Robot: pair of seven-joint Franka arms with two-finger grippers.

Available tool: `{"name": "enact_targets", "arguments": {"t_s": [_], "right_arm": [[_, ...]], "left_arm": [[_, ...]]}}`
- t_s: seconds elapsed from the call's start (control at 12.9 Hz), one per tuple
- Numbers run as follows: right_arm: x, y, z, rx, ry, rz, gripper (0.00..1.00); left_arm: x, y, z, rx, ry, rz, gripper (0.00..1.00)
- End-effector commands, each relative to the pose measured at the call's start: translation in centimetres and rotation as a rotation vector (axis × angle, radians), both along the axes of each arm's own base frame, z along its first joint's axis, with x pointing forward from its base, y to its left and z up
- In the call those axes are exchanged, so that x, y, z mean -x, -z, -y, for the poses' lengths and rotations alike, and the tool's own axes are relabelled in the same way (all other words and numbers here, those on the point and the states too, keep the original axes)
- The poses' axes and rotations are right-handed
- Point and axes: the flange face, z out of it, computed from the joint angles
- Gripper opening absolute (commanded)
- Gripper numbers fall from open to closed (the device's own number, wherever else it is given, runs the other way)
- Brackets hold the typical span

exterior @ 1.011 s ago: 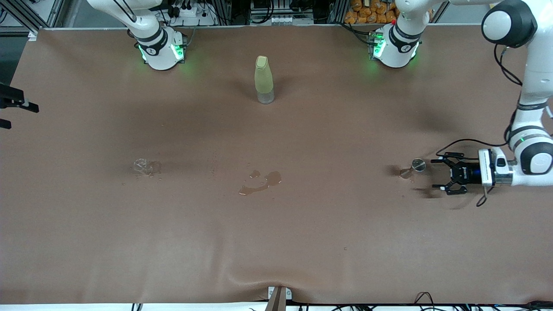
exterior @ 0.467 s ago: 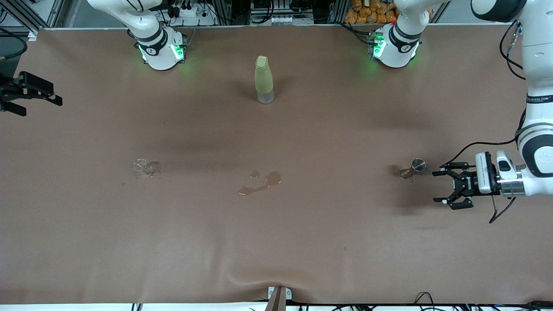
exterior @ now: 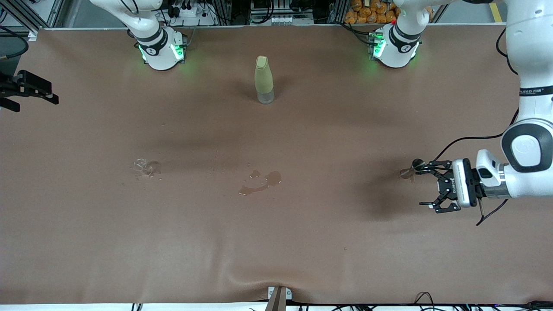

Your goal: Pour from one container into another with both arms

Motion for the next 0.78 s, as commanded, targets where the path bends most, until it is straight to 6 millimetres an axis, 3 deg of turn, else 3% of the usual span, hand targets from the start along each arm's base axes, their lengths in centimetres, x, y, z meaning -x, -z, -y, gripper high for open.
{"name": "enact_targets", "arguments": {"t_s": [0.0,0.23,0.39,0.54,0.7], "right_arm": [[0.7,-0.1,-0.3,0.033,0.064,-0.009,1.00],[0.4,0.2,-0.4,0.042,0.061,-0.009,1.00],[0.2,0.3,0.0,0.049,0.063,0.001,1.00],[0.1,0.4,0.5,0.050,0.068,0.004,1.00],[0.2,0.2,0.9,0.047,0.075,0.007,1.00]], "left_arm": [[0.7,-2.9,2.5,-0.123,-0.146,-0.057,1.00],[0.8,-4.0,5.7,-0.229,-0.353,-0.177,1.00],[1.4,-6.0,7.6,-0.291,-0.453,-0.203,1.00],[2.1,-9.0,7.1,-0.355,-0.588,-0.209,1.00],[3.2,-10.4,6.2,-0.421,-0.834,-0.277,1.00]]}}
